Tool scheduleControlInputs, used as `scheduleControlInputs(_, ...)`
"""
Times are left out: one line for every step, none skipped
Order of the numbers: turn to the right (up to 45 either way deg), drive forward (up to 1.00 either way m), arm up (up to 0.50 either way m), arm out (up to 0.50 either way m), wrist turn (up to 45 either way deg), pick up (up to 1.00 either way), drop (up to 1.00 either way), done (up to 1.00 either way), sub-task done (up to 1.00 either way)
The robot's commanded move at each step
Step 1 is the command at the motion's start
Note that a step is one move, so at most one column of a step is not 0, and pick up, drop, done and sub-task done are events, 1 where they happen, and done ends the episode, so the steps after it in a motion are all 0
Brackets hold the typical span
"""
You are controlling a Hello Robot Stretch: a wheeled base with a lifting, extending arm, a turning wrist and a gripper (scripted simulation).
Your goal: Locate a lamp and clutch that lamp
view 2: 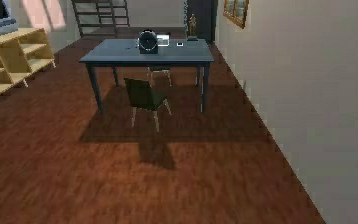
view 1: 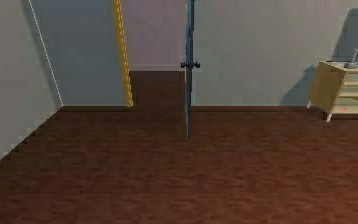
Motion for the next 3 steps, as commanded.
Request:
scheduleControlInputs(-9.0,0.0,0.0,0.0,0.0,0.0,0.0,0.0,0.0)
scheduleControlInputs(0.0,1.0,0.0,0.0,0.0,0.0,0.0,0.0,0.0)
scheduleControlInputs(0.0,0.95,0.0,0.0,0.0,0.0,0.0,0.0,0.0)
